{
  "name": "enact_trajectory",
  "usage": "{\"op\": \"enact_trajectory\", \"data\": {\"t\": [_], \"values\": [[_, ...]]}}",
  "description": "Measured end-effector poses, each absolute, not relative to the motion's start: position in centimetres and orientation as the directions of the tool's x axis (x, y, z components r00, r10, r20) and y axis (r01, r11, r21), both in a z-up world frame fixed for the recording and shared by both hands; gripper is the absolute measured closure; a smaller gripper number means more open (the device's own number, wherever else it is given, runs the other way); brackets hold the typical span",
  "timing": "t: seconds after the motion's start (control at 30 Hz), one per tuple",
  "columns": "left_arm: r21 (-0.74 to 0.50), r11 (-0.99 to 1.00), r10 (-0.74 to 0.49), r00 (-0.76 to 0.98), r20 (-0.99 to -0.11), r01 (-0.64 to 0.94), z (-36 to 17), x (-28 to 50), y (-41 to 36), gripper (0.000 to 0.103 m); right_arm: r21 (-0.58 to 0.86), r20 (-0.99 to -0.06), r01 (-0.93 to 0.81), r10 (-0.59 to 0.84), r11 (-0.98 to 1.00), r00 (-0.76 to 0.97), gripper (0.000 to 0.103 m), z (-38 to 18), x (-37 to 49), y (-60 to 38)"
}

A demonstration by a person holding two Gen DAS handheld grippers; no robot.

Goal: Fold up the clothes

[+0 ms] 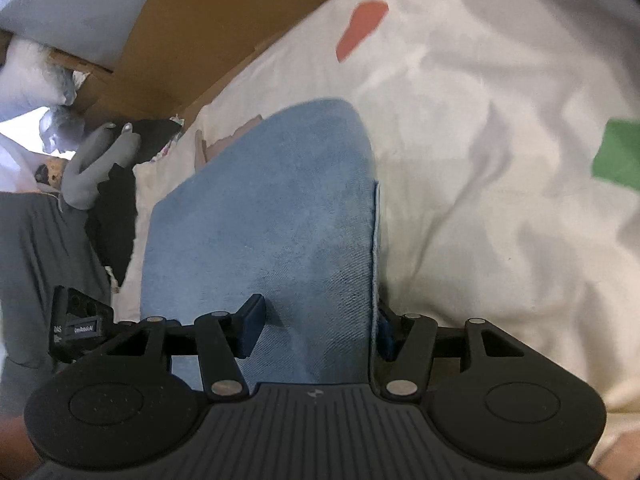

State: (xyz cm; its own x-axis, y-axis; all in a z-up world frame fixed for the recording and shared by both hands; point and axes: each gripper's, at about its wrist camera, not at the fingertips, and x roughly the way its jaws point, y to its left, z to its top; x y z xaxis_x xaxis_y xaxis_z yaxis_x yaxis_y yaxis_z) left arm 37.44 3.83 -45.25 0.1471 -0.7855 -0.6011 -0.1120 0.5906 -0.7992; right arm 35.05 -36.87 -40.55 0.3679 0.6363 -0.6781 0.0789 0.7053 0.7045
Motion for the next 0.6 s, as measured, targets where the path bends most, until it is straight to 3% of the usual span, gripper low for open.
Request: {"op": "enact_trajectory", "data": {"t": [0.23,0.3,0.37,0.43,0.6], "values": [[-0.783,0.607,-0.764,0.175,-0.621,-0.132,-44.7,36.8,4.3,0.04,0.751,-0.636,0.082,0.685,0.655,0.356,0.044,-41.5,35.3,-36.4],[-0.778,0.615,-0.756,0.183,-0.628,-0.131,-44.4,36.6,4.3,0.041,0.74,-0.647,0.077,0.677,0.668,0.351,0.05,-41.2,35.3,-36.3],[-0.772,0.624,-0.748,0.193,-0.635,-0.12,-44.0,36.6,4.3,0.043,0.729,-0.653,0.06,0.666,0.682,0.359,0.066,-40.4,35.2,-36.3],[-0.778,0.618,-0.754,0.195,-0.627,-0.111,-43.8,36.6,4.4,0.044,0.775,-0.604,0.075,0.699,0.628,0.383,0.072,-40.0,34.8,-37.1],[-0.797,0.591,-0.772,0.2,-0.603,-0.123,-44.5,36.4,5.0,0.044,0.809,-0.565,0.087,0.727,0.582,0.389,0.067,-40.5,34.6,-37.3]]}}
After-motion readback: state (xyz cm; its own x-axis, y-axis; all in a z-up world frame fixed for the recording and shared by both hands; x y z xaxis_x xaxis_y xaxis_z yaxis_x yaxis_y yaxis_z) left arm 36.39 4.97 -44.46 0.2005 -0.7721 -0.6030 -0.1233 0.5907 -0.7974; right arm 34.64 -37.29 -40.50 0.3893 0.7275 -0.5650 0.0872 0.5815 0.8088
